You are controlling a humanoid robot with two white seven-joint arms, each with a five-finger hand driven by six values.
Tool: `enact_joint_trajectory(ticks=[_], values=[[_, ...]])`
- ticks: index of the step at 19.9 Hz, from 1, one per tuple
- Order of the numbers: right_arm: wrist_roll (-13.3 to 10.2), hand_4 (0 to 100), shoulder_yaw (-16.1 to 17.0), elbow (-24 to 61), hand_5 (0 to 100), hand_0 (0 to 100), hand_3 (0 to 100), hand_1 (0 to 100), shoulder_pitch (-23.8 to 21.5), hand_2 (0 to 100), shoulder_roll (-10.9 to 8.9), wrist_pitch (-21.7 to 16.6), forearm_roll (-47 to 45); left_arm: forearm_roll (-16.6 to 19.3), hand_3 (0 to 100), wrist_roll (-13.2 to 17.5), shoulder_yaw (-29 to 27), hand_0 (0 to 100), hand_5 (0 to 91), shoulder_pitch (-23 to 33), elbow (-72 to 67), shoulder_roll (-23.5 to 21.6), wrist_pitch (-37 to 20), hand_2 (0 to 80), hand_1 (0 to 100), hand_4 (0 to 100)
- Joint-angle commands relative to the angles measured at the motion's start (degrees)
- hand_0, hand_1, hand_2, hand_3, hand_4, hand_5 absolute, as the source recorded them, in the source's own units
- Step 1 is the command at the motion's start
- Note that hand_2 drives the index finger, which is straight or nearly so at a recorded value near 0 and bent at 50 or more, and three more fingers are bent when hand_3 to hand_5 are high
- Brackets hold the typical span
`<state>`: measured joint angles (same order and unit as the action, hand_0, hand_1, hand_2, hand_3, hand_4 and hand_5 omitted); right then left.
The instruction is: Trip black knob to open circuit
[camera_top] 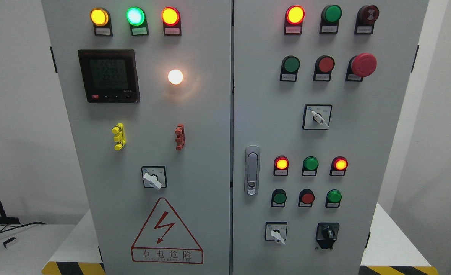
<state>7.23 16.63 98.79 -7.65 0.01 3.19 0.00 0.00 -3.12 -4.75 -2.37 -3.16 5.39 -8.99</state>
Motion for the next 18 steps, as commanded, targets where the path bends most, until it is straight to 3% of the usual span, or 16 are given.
enact_joint_trajectory(ticks=[1, 6, 18], values=[[-0.2, 99, 0.8, -0.6, 93, 33, 100, 73, 1.8, 43, -0.18, 0.2, 0.9, 1.8, 0, 0.0, 0.0, 12, 0.0, 0.0, 0.0, 0.0, 0.0, 0.0, 39, 0], [-0.4, 98, 0.6, -0.4, 92, 39, 100, 82, 2.7, 40, -0.27, 0.2, 1.3, 1.8, 0, 0.0, 0.0, 12, 0.0, 0.0, 0.0, 0.0, 0.0, 0.0, 39, 0], [-0.6, 98, 0.0, -0.4, 92, 41, 100, 82, 8.7, 42, -0.09, 4.7, 1.5, 1.8, 0, 0.0, 0.0, 12, 0.0, 0.0, 0.0, 0.0, 0.0, 0.0, 39, 0]])
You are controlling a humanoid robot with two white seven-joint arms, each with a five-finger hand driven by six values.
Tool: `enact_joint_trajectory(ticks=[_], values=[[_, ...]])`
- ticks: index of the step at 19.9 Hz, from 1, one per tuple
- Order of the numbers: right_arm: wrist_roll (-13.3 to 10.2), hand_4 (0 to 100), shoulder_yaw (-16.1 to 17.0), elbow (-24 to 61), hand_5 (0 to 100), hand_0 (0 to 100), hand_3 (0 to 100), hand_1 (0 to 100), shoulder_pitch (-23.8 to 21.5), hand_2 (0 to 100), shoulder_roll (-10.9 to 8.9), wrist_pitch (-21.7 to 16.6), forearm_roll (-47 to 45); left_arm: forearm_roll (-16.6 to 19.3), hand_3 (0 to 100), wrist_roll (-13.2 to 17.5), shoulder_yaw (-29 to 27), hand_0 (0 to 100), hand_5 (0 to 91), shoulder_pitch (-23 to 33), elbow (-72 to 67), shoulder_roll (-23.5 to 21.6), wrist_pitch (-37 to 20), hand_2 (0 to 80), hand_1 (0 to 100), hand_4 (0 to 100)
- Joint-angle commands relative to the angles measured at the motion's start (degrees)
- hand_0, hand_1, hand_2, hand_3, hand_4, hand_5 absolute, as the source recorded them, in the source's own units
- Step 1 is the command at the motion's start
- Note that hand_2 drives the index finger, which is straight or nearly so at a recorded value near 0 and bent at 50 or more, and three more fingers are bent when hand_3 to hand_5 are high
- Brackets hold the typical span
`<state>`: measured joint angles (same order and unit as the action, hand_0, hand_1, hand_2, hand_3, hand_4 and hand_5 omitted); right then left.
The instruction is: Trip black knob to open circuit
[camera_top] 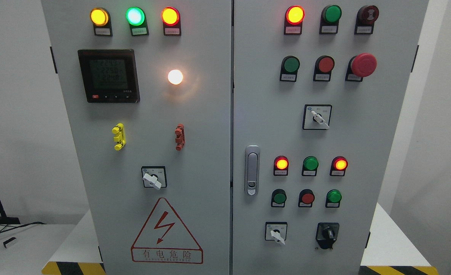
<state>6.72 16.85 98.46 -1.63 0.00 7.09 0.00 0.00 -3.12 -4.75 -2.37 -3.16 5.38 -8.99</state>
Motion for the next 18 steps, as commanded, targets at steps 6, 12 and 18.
enact_joint_trajectory(ticks=[6, 12, 18], values=[[-1.4, 99, -1.9, -0.1, 93, 42, 100, 82, 4.6, 44, -0.09, 2.3, 1.4, 1.8, 0, 0.0, 0.0, 12, 0.0, 0.0, 0.0, 0.1, 0.0, 0.0, 39, 0], [-2.5, 99, -3.0, -0.5, 93, 41, 100, 81, 7.9, 46, 0.18, 4.5, 1.4, 1.8, 0, 0.0, 0.0, 12, 0.0, 0.0, 0.0, 0.1, 0.0, 0.0, 39, 0], [-4.1, 99, -4.5, -3.0, 93, 41, 100, 81, 11.8, 46, 0.27, 6.2, 1.4, 1.8, 0, 0.0, 0.0, 12, 0.0, 0.0, 0.0, 0.0, 0.0, 0.0, 39, 0]])
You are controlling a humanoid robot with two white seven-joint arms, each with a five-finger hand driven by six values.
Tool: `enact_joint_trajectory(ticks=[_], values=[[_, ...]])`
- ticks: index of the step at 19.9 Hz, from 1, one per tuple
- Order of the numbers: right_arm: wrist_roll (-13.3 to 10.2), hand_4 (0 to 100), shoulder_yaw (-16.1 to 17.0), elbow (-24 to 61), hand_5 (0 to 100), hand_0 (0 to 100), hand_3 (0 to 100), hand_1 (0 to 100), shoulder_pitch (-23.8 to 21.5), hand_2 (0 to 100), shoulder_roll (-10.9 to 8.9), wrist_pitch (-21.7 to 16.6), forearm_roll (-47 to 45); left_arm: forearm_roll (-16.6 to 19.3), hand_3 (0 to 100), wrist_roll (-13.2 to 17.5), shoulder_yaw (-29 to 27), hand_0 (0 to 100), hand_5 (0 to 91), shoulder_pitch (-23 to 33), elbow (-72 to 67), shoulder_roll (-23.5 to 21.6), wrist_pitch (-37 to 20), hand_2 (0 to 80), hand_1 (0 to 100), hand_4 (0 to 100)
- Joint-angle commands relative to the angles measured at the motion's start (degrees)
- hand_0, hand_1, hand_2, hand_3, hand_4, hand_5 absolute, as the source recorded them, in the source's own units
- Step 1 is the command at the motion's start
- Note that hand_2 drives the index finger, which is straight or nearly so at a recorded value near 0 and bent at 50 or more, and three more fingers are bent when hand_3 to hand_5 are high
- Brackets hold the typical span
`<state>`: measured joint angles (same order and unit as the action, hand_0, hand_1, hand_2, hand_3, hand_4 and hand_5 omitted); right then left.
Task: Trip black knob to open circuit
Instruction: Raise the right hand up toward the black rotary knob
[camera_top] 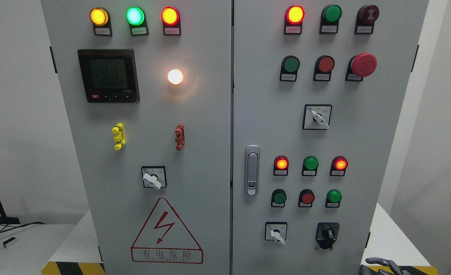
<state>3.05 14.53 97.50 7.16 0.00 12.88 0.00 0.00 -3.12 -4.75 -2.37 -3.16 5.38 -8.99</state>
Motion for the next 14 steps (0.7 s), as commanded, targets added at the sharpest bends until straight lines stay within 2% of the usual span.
enact_joint_trajectory(ticks=[1, 14], values=[[-0.5, 99, -2.2, -2.1, 93, 41, 100, 81, 3.1, 46, 0.26, 0.4, 1.4, 1.8, 0, 0.0, 0.0, 12, 0.0, 0.0, 0.0, 0.0, 0.0, 0.0, 39, 0], [-1.6, 99, -4.5, -3.2, 93, 42, 100, 80, 3.3, 46, 0.26, 0.5, 1.4, 1.8, 0, 0.0, 0.0, 12, 0.0, 0.0, 0.0, 0.0, 0.0, 0.0, 39, 0]])
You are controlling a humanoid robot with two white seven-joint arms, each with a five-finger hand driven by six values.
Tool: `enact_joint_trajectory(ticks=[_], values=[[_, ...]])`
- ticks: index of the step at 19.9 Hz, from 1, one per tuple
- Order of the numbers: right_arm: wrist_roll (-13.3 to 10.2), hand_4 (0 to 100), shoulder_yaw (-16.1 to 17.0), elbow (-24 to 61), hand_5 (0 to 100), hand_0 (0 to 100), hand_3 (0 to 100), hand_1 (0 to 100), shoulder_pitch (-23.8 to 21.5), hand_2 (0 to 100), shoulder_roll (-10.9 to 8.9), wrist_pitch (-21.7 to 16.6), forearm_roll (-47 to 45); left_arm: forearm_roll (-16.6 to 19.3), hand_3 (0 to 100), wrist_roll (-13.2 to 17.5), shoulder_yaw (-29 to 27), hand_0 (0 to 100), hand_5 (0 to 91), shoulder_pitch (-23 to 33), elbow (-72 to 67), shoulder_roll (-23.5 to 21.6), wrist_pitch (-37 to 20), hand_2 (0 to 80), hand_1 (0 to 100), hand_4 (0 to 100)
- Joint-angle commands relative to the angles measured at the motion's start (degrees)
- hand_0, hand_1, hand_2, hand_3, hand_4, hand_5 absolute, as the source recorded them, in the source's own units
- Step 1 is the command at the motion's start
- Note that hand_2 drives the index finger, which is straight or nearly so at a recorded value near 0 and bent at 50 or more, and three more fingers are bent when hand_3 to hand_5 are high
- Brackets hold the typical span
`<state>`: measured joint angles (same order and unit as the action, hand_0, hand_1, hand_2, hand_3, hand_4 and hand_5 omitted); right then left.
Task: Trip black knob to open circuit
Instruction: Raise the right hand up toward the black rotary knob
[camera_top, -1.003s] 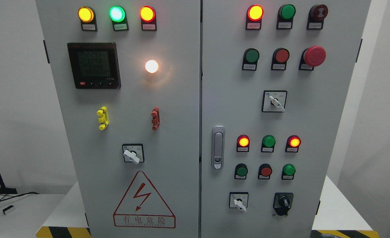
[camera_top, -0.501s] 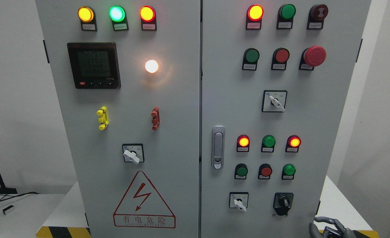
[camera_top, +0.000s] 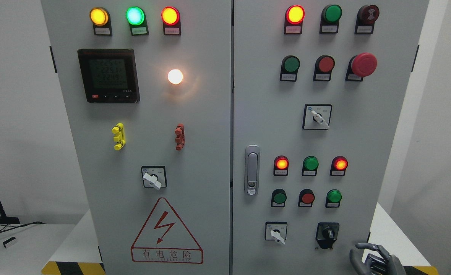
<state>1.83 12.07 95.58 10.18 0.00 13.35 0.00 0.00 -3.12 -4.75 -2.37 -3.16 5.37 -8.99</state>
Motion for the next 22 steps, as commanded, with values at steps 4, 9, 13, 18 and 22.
enact_joint_trajectory(ticks=[4, 9, 13, 18, 22], values=[[-0.5, 99, -2.8, -1.9, 93, 42, 100, 79, 0.3, 46, 0.35, -0.1, 1.4, 1.8, 0, 0.0, 0.0, 12, 0.0, 0.0, 0.0, 0.1, 0.0, 0.0, 39, 0], [-0.6, 99, -2.8, -2.7, 93, 42, 100, 79, 1.2, 46, 0.26, -0.1, 1.3, 1.8, 0, 0.0, 0.0, 12, 0.0, 0.0, 0.0, 0.1, 0.0, 0.0, 39, 0], [-1.1, 99, -3.3, -3.0, 93, 42, 100, 79, 2.2, 46, 0.26, 0.0, 1.1, 1.8, 0, 0.0, 0.0, 12, 0.0, 0.0, 0.0, 0.0, 0.0, 0.0, 39, 0], [-1.2, 99, -3.5, -3.1, 93, 42, 100, 79, 2.3, 46, 0.35, 0.0, 1.1, 1.8, 0, 0.0, 0.0, 12, 0.0, 0.0, 0.0, 0.0, 0.0, 0.0, 39, 0], [-1.2, 99, -4.2, -2.9, 93, 42, 100, 79, 2.1, 46, 0.35, 0.0, 1.1, 1.8, 0, 0.0, 0.0, 12, 0.0, 0.0, 0.0, 0.0, 0.0, 0.0, 39, 0]])
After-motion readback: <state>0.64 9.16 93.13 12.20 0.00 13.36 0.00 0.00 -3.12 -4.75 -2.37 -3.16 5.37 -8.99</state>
